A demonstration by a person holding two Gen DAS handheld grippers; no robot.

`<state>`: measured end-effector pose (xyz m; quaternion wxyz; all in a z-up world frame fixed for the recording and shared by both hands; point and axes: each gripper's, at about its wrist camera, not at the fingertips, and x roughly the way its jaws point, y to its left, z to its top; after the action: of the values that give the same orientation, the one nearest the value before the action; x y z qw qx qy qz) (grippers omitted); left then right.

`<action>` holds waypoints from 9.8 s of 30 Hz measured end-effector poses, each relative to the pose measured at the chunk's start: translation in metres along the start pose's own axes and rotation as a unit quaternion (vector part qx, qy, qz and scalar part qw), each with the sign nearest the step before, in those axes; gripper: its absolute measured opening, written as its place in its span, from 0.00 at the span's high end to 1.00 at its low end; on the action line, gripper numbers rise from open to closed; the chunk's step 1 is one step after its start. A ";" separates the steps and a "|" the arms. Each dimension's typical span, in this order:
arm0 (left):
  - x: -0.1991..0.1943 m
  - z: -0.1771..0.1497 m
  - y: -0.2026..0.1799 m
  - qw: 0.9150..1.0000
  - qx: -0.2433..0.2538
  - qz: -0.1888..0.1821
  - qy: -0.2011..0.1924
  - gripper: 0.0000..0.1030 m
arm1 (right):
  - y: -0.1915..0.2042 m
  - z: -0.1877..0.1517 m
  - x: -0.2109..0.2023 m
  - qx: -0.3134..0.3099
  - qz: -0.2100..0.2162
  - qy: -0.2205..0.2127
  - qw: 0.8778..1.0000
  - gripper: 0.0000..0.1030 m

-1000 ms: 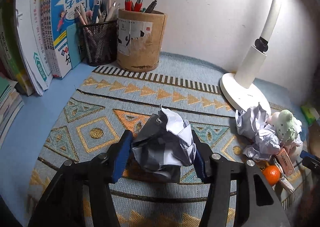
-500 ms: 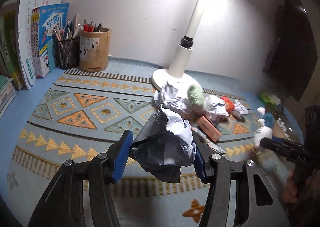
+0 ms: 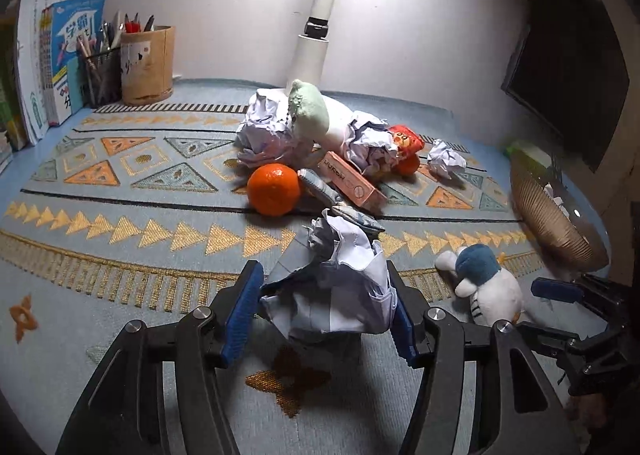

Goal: Organize objects
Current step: 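Grasp the white-and-blue bird plush with the right tool while the left grasps a paper ball, then carry plush and paper ball over the bowl and open both tools, then move both open tools back over the rug, then grasp the orange with the left tool while the right grasps the pink box, then carry the orange and pink box over the bowl with both tools, then open both tools to drop the orange and box into the bowl, then move both open tools back toward the checked cloth clip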

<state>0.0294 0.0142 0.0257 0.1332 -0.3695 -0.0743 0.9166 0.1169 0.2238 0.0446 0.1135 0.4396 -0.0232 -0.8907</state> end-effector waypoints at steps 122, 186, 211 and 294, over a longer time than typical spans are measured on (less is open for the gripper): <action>0.007 0.001 -0.003 0.998 -0.062 0.013 -0.006 0.24 | 0.018 0.031 0.031 -0.011 -0.099 -0.063 0.993 0.12; 0.000 -0.009 0.011 1.000 -0.026 -0.009 0.015 0.64 | 0.011 0.006 0.032 -0.034 -0.059 0.003 0.998 0.26; -0.011 0.062 -0.205 0.975 0.115 -0.189 -0.017 0.64 | -0.134 0.021 -0.186 0.186 -0.173 -0.242 0.936 0.61; 0.010 0.049 0.052 0.995 -0.099 0.009 -0.012 0.01 | 0.043 0.039 0.036 -0.032 -0.042 -0.039 0.998 0.09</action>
<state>-0.0216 -0.0337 0.0418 0.0869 -0.3702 -0.1626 0.9105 0.0733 0.1717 0.0464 0.0888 0.4015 0.0197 -0.9113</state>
